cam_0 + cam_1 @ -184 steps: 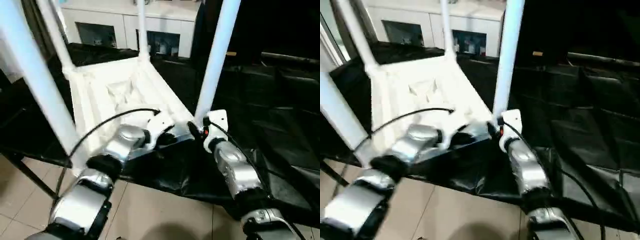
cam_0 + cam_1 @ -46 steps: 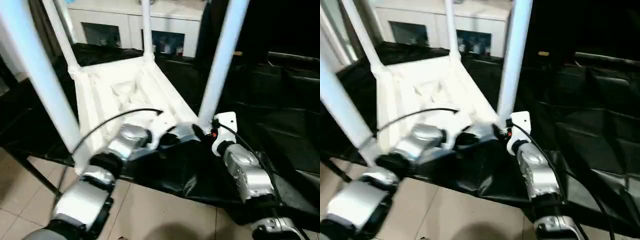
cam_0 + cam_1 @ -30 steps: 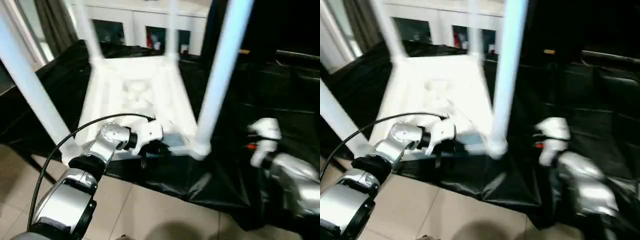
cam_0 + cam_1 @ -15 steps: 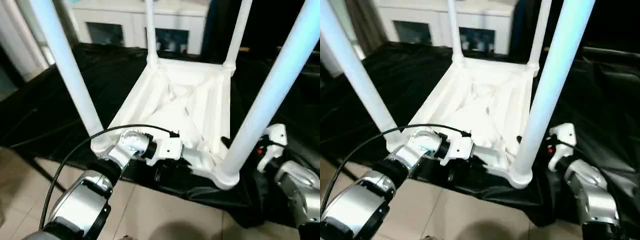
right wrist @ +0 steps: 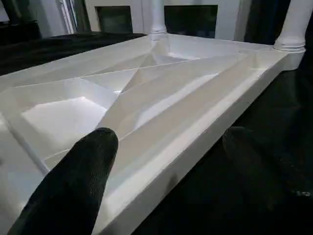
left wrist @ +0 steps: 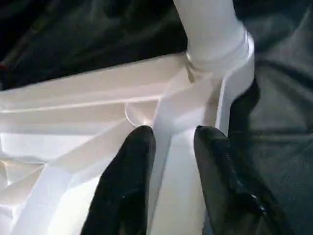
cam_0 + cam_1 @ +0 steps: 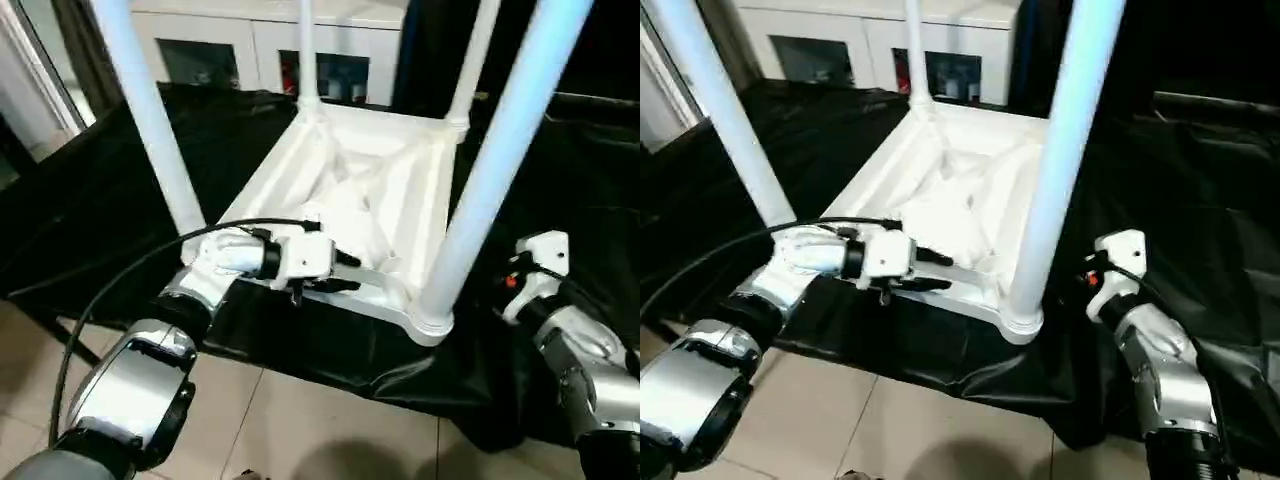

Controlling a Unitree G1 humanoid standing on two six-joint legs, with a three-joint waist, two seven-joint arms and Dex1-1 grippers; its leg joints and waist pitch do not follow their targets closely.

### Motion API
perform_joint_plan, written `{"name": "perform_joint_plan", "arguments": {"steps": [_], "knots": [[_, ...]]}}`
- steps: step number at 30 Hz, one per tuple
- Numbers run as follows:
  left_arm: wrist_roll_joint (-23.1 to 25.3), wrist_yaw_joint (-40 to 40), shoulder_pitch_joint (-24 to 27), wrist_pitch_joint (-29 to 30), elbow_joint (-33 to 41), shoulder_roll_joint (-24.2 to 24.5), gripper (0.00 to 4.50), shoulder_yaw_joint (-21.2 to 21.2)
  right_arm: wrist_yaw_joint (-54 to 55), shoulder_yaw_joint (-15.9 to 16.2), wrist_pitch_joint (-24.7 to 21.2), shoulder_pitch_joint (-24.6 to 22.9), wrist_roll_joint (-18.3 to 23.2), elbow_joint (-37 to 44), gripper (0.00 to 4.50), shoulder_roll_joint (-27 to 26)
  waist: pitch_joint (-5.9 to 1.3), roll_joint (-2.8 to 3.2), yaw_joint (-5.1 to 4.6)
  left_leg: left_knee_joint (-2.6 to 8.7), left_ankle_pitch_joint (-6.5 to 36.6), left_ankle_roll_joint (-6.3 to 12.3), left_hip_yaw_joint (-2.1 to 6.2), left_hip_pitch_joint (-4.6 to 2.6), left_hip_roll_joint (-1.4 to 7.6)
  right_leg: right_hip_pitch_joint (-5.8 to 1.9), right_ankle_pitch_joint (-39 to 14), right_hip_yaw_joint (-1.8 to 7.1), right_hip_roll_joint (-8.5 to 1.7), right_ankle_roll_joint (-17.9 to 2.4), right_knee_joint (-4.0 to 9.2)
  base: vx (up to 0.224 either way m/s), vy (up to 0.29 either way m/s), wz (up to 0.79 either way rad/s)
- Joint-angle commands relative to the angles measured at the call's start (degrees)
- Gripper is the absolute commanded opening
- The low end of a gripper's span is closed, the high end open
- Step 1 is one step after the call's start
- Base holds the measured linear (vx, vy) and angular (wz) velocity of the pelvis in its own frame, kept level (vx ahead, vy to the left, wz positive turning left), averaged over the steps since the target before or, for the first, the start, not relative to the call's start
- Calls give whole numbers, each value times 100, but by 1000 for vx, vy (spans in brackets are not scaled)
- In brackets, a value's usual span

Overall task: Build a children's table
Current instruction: Rotate leg to tighten

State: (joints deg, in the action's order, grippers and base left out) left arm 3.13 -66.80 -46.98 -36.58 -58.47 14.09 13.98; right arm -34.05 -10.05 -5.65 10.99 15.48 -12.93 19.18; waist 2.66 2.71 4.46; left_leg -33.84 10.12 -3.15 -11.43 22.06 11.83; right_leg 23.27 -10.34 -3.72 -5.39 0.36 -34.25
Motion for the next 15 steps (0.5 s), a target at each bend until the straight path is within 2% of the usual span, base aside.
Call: {"name": "perform_joint_plan", "arguments": {"steps": [1, 2, 3, 4, 5, 6, 7, 8, 9, 10, 11, 12, 13, 14, 15], "knots": [[-495, -222, 206, 467, 583, 26, 164, -250, 47, -32, -25, -119, 46, 307, 388, 0, -430, -140, 49, 306, 563, 740, 36, -94, 165, -313, -193, 192, -286, -1630, 232, 0, 0, 0], [-944, -111, 560, 1174, 1369, 12, 164, -493, 251, -123, 10, -266, 22, 525, 388, -13, -414, -127, 74, 304, 558, 769, 31, -89, 174, -292, -183, 197, -285, -1665, 228, 0, 0, 0], [-1118, -48, 715, 1471, 1699, 15, 164, -585, 352, -163, 41, -327, 1, 620, 388, -24, -414, -131, 77, 312, 585, 743, 28, -94, 191, -298, -199, 201, -293, -1672, 221, 0, 0, 0], [-1118, -48, 715, 1471, 1699, 15, 164, -585, 352, -163, 41, -327, 1, 620, 388, -24, -398, -120, 75, 313, 713, 720, 25, -96, 172, -271, -428, 199, -287, -1641, 257, 0, 0, 0], [-1272, 190, 923, 1783, 2056, 28, 164, -718, 677, -265, 34, -377, -108, 727, 388, -65, -390, -90, 67, 316, 837, 672, 19, -104, 155, -257, -640, 197, -274, -1589, 291, 0, 0, 0], [-1341, 1058, 1318, 2110, 2518, 31, 164, -1075, 1539, -474, -153, -489, -482, 979, 388, -208, -374, -91, 43, 338, 967, 552, 30, -111, 153, -254, -866, 205, -269, -1497, 321, 0, 0, 0], [-1238, 1679, 1529, 2187, 2673, 5, 164, -1306, 1906, -564, -279, -578, -607, 1159, 388, -331, -351, -86, 4, 359, 1078, 396, 39, -107, 158, -243, -1027, 210, -253, -1384, 343, 0, 0, 0], [-1142, 2121, 1682, 2179, 2756, -16, 164, -1472, 2089, -608, -346, -660, -645, 1312, 388, -437, -342, -110, -31, 370, 1241, 294, 41, -114, 123, -245, -1355, 195, -230, -1211, 387, 0, 0, 0], [-1096, 2378, 1918, 2220, 2959, -24, 164, -1602, 2200, -570, -413, -791, -749, 1510, 388, -528, -346, -94, -36, 369, 1302, 237, 44, -122, 120, -246, -1499, 197, -226, -1114, 396, 0, 0, 0], [-1096, 2378, 1918, 2220, 2959, -24, 164, -1602, 2200, -570, -413, -791, -749, 1510, 388, -528, -328, -104, -60, 391, 1424, 183, 52, -125, 119, -231, -1774, 201, -227, -941, 439, 0, 0, 0], [-1078, 2498, 2073, 2256, 3103, -28, 164, -1674, 2246, -533, -452, -877, -814, 1635, 388, -580, -322, -90, -90, 414, 1552, 114, 66, -132, 112, -214, -2061, 199, -215, -784, 474, 0, 0, 0], [-972, 2849, 2366, 2492, 3425, -103, 164, -1853, 2385, -462, -559, -1012, -981, 1807, 388, -640, -321, -100, -115, 418, 1596, 76, 68, -138, 126, -198, -2047, 208, -201, -762, 471, 0, 0, 0], [-959, 2892, 2401, 2527, 3467, -113, 164, -1874, 2403, -454, -573, -1027, -1001, 1826, 388, -647, -294, -102, -159, 443, 1708, 59, 75, -116, 118, -192, -2158, 205, -195, -694, 499, 0, 0, 0], [-692, 3549, 2897, 2831, 4039, -298, 164, -2142, 2818, -461, -717, -1188, -1258, 2058, 388, -795, -301, -132, -180, 447, 1770, 26, 82, -124, 128, -187, -2225, 211, -196, -632, 502, 0, 0, 0], [-654, 3622, 2944, 2808, 4083, -325, 164, -2168, 2865, -474, -714, -1199, -1274, 2073, 388, -814, -298, -133, -195, 451, 1753, 11, 88, -120, 144, -185, -2194, 217, -206, -634, 492, 0, 0, 0]]}}
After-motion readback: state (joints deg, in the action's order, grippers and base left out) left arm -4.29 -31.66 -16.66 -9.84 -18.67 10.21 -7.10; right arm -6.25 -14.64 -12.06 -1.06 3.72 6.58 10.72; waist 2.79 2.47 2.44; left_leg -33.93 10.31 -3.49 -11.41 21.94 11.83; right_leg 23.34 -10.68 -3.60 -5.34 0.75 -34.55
